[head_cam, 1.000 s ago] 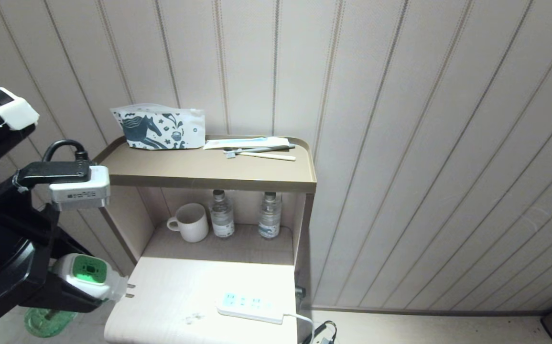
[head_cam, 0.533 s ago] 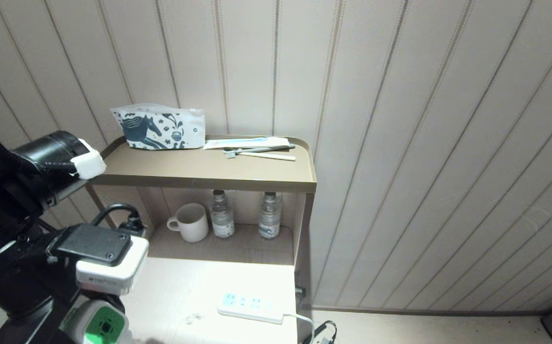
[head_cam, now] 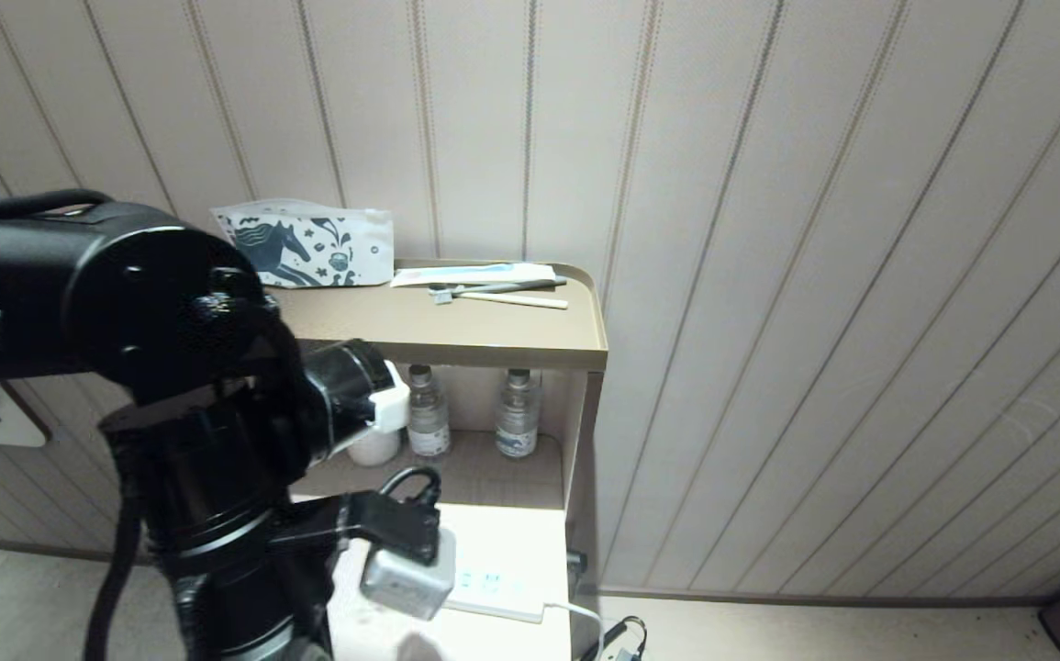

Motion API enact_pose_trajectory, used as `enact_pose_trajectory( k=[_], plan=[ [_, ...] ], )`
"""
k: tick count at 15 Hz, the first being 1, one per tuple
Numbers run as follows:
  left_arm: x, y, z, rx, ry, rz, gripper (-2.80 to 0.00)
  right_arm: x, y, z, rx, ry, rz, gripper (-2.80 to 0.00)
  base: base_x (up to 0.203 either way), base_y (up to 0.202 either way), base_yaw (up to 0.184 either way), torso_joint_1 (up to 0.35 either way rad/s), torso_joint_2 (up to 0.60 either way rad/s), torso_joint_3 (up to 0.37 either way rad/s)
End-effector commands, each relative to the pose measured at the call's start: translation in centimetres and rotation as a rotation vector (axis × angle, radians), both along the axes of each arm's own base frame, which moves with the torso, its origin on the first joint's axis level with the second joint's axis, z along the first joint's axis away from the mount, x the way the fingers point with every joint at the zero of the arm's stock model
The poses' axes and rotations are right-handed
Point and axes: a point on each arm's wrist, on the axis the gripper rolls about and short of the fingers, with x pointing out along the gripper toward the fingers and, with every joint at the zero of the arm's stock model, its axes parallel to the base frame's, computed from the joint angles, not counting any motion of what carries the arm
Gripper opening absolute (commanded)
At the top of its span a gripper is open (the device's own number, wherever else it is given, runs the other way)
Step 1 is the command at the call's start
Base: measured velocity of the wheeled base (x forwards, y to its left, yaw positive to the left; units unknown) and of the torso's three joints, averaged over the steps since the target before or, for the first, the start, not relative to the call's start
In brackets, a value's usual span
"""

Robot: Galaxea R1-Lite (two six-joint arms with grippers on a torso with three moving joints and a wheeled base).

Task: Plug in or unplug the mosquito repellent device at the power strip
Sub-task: Insert the plug into the socket

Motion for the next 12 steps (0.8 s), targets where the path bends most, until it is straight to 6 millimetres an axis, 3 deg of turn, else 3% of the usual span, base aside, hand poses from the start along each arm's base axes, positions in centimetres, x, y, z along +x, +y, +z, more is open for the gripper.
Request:
enact_pose_trajectory(
  k=[1, 5, 12],
  plan=[
    [1.7, -4.4, -1.4, -0.010, 0.084, 0.220, -2.80, 0.0, 0.0, 0.0, -0.001, 0.000, 0.001, -2.80, 0.000, 0.000, 0.000, 0.000, 0.00, 0.000],
    [4.1, -7.7, -2.0, -0.188, -0.021, 0.303, -2.80, 0.0, 0.0, 0.0, 0.000, 0.000, 0.000, -2.80, 0.000, 0.000, 0.000, 0.000, 0.00, 0.000],
    [4.5, -7.4, -3.6, -0.071, -0.194, 0.262, -2.80, 0.0, 0.0, 0.0, -0.001, 0.000, 0.000, -2.80, 0.000, 0.000, 0.000, 0.000, 0.00, 0.000]
  ],
)
